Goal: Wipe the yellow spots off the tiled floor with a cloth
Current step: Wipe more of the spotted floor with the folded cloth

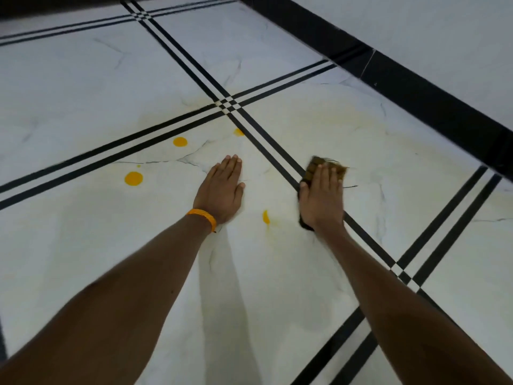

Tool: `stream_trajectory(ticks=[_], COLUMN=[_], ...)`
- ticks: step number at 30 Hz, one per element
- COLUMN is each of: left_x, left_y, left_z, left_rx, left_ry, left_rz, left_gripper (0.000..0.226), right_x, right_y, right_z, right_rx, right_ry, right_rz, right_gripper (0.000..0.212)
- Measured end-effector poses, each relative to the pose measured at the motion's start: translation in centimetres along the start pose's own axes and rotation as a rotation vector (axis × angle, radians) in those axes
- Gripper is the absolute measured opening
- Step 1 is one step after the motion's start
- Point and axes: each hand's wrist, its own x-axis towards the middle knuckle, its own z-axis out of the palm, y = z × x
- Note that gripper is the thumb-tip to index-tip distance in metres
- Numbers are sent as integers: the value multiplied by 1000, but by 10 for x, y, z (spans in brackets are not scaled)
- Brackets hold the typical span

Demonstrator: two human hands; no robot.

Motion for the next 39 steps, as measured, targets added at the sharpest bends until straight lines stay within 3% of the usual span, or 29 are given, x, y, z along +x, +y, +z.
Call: stream_trajectory(ticks=[4, 6, 9, 12, 13, 15, 17, 18, 21, 23, 25, 28, 31, 33, 37, 39], left_x=[-17, -44, -87, -97, -96, -95, -94, -95, -95, -95, -95, -96, -94, -94, -95, -96], left_y=[18, 29, 35, 35, 35, 34, 34, 35, 38, 37, 36, 36, 28, 14, -3, -2], left_z=[-4, -4, 0, 3, 4, 4, 4, 4, 0, 1, 2, -1, -9, -14, -10, -9], left_rx=[22, -23, -72, -68, -57, -61, -76, -78, -66, -47, -60, -74, -64, -45, -36, -14], left_ry=[37, 54, 95, 116, 130, 114, 88, 87, 85, 85, 79, 59, 10, 5, 0, -1], left_rz=[-94, -176, -167, -146, -146, -149, -144, -150, -160, -160, -170, -176, -135, -106, -130, -149], left_gripper=[57, 57, 54, 57, 58, 55, 54, 54, 57, 63, 64, 60, 56, 59, 64, 67], right_x=[-88, -119, -96, -59, -62, -92, -134, -145, -124, -97, -93, -129, -146, -122, -77, -91], right_y=[-30, -10, 12, -29, -48, -67, -45, -24, 28, 23, -15, -48, -24, -10, -48, -79], right_z=[6, -2, -3, 6, 9, 16, 14, 9, 0, 3, 9, 22, 8, 6, 15, 25], right_rx=[-2, 9, -7, -11, -10, 11, 20, 36, 7, -2, 27, 28, 1, -16, -5, 12], right_ry=[-82, -144, -96, -42, -25, -65, -103, -115, -37, 6, 28, -27, -159, -130, -14, 15], right_rz=[-556, -647, -451, -138, -135, -366, -595, -612, -308, -79, -49, -376, -654, -562, -102, -193], right_gripper=[69, 67, 73, 84, 83, 74, 67, 67, 72, 76, 76, 70, 67, 70, 77, 74])
